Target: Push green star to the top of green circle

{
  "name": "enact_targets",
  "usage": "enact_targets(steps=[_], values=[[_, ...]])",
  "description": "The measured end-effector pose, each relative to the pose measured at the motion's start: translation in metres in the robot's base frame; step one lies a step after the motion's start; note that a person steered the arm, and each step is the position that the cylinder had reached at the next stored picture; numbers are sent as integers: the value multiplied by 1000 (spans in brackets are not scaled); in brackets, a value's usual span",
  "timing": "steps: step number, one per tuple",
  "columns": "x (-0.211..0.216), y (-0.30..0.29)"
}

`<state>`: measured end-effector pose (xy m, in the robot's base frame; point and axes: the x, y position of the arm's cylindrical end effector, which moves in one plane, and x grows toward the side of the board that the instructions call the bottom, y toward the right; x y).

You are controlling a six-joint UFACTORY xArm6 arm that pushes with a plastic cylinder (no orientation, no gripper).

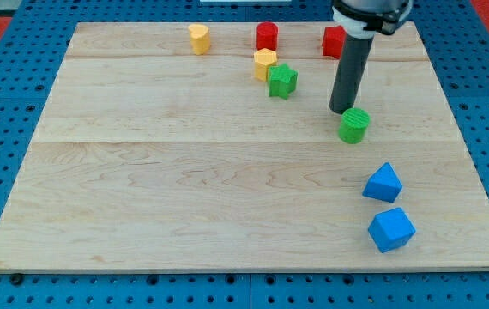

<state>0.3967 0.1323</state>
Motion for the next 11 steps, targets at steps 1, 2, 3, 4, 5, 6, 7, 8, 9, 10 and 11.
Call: enact_targets(steps=[1, 2, 3, 4, 5, 6, 7, 8, 9, 10, 11], values=[[13, 2], [16, 20], [19, 25], [-2, 18], [-21, 9], [-21, -41], [-21, -94], [-26, -131], [-48, -132], [-57, -103], [-60, -96]])
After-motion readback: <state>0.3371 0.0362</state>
